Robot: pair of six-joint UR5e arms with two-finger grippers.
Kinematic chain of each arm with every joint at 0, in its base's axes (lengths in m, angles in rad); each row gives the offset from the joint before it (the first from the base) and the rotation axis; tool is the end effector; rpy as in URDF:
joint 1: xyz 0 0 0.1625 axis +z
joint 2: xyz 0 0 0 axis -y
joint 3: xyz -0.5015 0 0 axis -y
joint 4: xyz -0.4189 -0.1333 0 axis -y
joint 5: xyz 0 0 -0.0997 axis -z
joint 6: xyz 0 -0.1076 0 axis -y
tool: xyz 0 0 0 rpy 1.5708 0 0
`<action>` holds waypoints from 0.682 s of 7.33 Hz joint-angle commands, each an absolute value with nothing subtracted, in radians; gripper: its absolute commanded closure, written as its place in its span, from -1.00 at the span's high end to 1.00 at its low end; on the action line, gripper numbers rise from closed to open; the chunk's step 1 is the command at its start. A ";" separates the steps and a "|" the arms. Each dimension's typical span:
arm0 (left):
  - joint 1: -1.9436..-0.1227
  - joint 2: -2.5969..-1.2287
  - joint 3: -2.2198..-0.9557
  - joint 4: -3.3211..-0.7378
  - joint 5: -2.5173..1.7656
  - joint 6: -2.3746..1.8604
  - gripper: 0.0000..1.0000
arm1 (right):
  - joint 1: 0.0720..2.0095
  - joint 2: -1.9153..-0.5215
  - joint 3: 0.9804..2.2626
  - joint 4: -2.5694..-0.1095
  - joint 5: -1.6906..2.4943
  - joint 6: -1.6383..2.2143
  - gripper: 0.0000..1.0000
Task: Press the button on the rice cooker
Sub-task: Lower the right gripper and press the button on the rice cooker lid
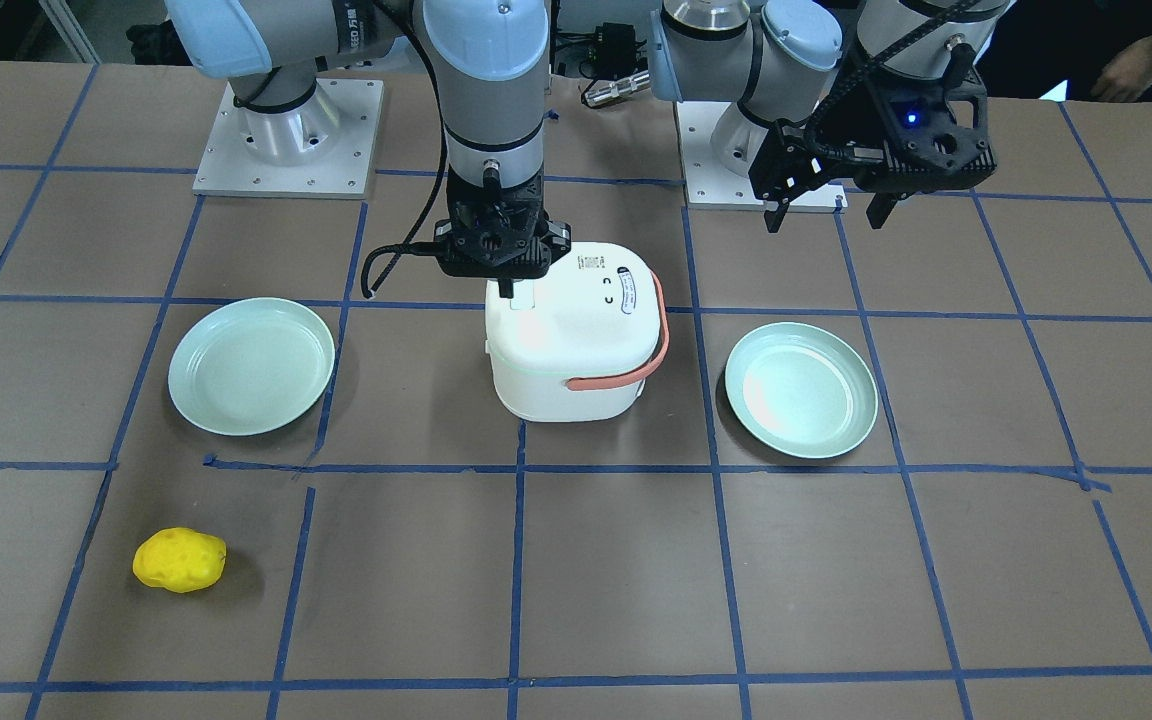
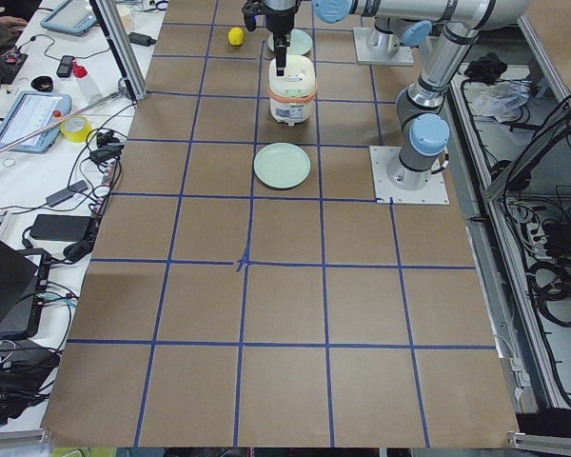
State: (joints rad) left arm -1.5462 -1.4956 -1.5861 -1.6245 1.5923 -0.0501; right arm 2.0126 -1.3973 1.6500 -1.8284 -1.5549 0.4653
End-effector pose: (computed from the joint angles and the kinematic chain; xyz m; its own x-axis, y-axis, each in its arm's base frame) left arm -0.1191 -0.4839 0.5807 -0.9970 -0.0748 -0.0212 -0.0746 0.9972 -0.0073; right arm 0.3753 -0.4778 0.4446 -0.9996 0.0235 -0.0164 0.0234 0.9997 0.0027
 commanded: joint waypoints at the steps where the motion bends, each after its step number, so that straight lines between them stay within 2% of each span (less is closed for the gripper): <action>1: -1.546 -1.496 -1.586 -1.624 1.592 -0.051 1.00 | 2.020 -1.382 1.666 -1.850 -1.552 0.485 -0.86; 5: -1.546 -1.496 -1.586 -1.624 1.592 -0.049 1.00 | 2.043 -1.382 1.703 -1.876 -1.552 0.483 -0.85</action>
